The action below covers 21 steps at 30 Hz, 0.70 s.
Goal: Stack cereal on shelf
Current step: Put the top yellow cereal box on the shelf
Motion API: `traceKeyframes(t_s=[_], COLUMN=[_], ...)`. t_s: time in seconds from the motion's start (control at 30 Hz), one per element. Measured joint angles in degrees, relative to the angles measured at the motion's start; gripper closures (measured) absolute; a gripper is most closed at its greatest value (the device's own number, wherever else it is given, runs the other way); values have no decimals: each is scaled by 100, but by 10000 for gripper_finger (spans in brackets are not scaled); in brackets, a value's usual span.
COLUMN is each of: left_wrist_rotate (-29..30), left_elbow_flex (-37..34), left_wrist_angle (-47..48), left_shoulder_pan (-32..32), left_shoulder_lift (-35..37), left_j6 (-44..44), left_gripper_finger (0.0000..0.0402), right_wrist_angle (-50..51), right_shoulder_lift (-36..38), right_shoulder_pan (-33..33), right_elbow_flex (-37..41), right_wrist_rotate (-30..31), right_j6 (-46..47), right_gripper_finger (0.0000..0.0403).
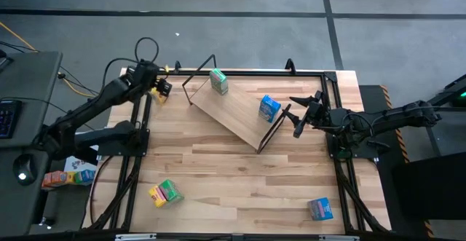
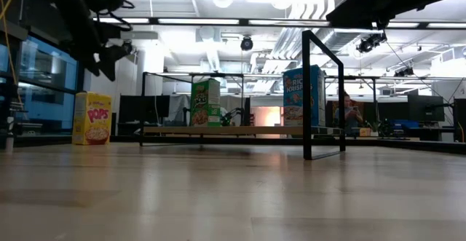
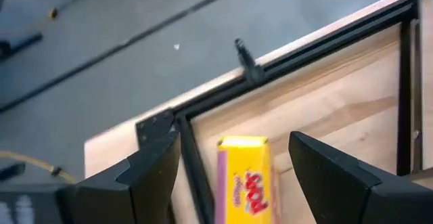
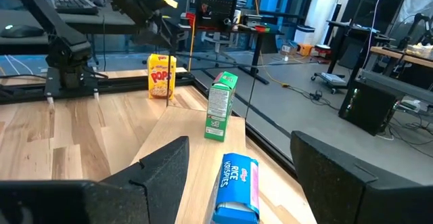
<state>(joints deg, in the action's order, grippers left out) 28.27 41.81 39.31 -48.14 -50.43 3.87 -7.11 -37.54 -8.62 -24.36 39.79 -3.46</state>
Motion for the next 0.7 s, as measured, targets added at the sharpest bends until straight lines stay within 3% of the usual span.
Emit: traceKeyframes(t_s=[0.23,0.53,0.7], left_wrist_rotate=[-549,405,297], left_elbow_flex=[298,-17,-309], left_wrist_angle=[513,795,90], left_shoulder_pan=[12,9,14], left_shoulder_lift=[-104,-495,-604], left_j6=[455,1279,1346], left_gripper_finger=[132,132,132], right_wrist_angle=[21,29,42], right_shoulder_lift=[-2,-2,-2], right_shoulder_pan=[2,2,2], right_elbow_flex=[0,0,0], right_wrist_rotate=[-68,-65,-63], right_j6=[0,2,2], right_gripper_finger=[153,153,153])
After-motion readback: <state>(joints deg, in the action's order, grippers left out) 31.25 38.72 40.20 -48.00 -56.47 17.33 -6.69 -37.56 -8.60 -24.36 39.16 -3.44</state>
